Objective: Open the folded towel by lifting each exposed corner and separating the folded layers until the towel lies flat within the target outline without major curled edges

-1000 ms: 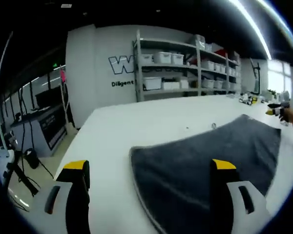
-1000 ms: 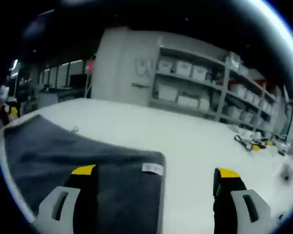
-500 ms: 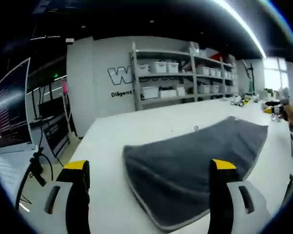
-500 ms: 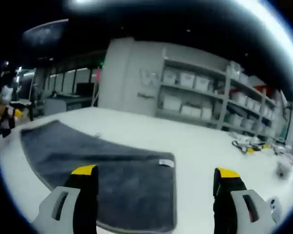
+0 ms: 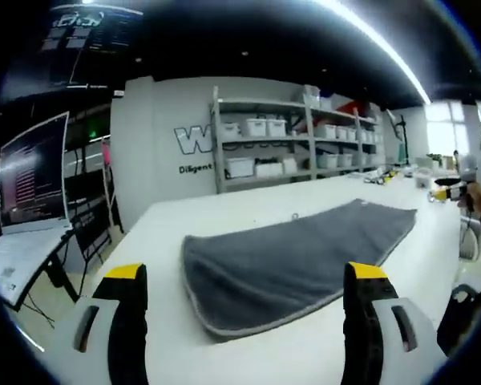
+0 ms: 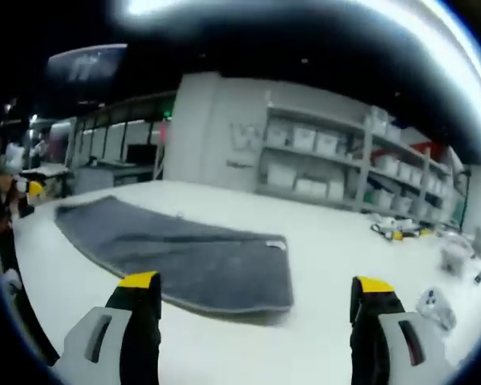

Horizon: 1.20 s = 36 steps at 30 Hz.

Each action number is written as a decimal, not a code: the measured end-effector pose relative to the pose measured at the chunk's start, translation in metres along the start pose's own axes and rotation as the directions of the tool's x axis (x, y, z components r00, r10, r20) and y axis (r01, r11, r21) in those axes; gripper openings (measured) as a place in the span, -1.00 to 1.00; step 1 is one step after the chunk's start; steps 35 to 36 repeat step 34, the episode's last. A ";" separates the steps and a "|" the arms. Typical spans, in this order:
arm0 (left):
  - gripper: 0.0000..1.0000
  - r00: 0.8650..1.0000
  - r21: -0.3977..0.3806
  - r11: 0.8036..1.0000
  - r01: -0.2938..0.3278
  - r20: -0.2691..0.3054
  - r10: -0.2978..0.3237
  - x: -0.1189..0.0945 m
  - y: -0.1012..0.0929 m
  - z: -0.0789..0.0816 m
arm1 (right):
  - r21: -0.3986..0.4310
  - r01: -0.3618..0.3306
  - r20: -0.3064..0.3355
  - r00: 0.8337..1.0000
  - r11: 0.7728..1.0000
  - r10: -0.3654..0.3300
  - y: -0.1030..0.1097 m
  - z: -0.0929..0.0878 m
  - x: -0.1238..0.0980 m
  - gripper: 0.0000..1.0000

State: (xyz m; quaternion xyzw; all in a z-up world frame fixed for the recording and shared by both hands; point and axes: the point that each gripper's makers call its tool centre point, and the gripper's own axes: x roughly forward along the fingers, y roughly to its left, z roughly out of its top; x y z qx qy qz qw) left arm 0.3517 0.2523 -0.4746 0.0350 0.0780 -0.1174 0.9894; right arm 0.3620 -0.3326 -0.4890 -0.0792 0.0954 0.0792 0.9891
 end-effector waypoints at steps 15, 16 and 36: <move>1.00 1.000 0.000 1.000 -0.014 0.028 0.014 -0.040 -0.020 0.003 | 0.030 0.019 0.029 0.999 0.999 -0.020 0.020 -0.007 -0.047 1.00; 1.00 1.000 -0.009 1.000 -0.003 0.028 0.004 -0.041 -0.022 0.001 | 0.022 0.014 0.020 1.000 1.000 -0.015 0.022 -0.009 -0.046 1.00; 1.00 0.998 -0.032 0.999 -0.023 0.051 0.024 -0.044 -0.016 0.005 | 0.018 0.030 0.006 1.000 0.999 -0.030 0.016 -0.012 -0.048 1.00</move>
